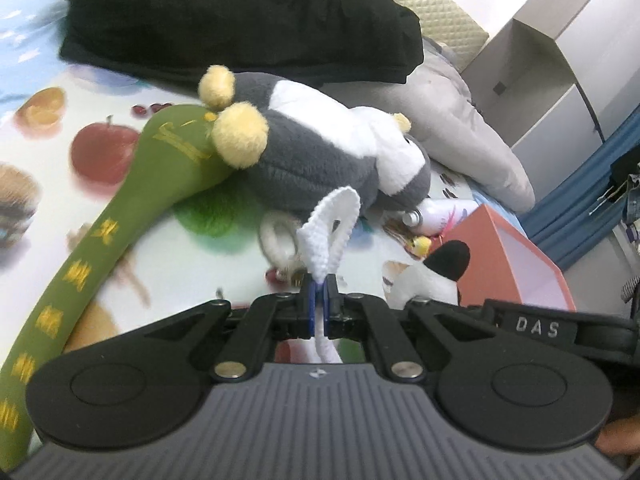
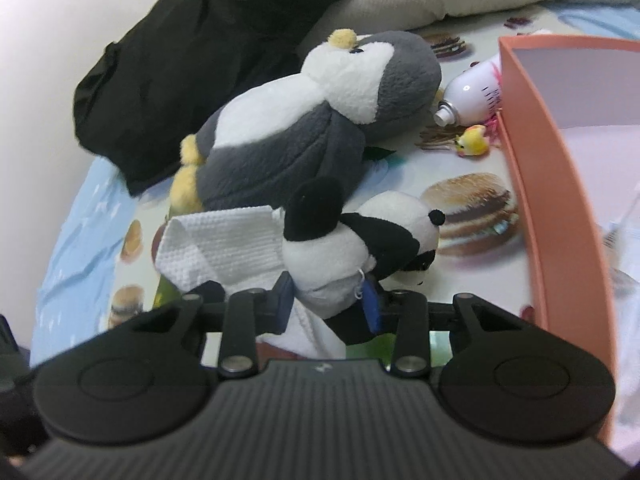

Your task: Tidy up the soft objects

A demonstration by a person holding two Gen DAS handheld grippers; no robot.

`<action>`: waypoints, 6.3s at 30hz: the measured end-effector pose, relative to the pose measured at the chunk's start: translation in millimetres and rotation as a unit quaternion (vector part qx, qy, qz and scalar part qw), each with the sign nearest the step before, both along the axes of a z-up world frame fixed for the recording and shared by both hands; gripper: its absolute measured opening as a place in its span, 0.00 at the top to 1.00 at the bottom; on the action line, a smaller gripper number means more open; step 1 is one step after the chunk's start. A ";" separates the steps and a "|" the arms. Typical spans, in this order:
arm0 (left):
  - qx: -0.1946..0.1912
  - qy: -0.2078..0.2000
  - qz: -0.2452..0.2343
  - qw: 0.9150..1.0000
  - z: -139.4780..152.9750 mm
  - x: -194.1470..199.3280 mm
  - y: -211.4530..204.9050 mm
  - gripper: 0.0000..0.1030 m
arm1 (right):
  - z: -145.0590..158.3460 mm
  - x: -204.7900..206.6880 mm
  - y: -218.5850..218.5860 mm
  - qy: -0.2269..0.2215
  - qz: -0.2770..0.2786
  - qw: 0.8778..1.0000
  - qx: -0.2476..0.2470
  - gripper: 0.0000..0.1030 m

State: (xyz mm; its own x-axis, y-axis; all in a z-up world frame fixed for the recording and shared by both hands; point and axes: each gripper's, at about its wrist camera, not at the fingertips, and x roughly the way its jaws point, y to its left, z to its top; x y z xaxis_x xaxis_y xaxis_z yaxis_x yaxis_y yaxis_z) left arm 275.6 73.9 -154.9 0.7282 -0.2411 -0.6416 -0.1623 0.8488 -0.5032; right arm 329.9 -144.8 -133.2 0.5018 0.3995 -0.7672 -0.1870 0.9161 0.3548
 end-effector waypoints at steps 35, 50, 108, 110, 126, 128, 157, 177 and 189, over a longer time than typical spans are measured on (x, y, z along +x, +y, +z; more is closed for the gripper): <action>0.122 0.084 -0.058 0.987 -12.7 -145.1 -5.1 0.49 | -32.3 -132.5 -37.6 0.074 -0.040 0.996 0.030 0.32; 0.222 0.028 -0.142 0.964 -21.2 -111.1 -27.0 0.23 | -53.0 -112.0 -34.6 0.075 -0.125 0.985 0.097 0.31; 0.146 0.031 -0.117 0.982 21.3 -137.6 -61.6 0.87 | 7.0 -174.4 -50.5 -0.038 -0.021 0.997 -0.067 0.58; 0.141 0.022 -0.113 0.983 33.8 -144.4 -65.2 0.87 | 18.3 -180.5 -53.2 -0.051 -0.022 0.996 -0.070 0.58; 0.114 -0.053 -0.111 0.986 117.4 -187.2 -97.9 0.87 | 98.6 -241.5 -85.2 -0.152 -0.048 0.985 -0.073 0.58; 0.110 -0.059 -0.119 0.985 121.4 -187.5 -106.5 0.87 | 104.4 -244.6 -93.5 -0.155 -0.056 0.984 -0.070 0.58; 0.106 -0.009 -0.247 0.963 106.8 6.6 -261.8 0.86 | 99.2 -117.3 -227.1 -0.083 -0.133 0.986 -0.051 0.57; 0.125 0.074 -0.263 0.954 39.9 139.4 -306.3 0.48 | 36.3 2.9 -263.7 0.000 -0.133 0.990 -0.053 0.53; 0.144 0.029 -0.250 0.957 79.8 97.9 -284.8 0.47 | 62.6 -31.6 -246.2 -0.028 -0.132 0.990 -0.050 0.47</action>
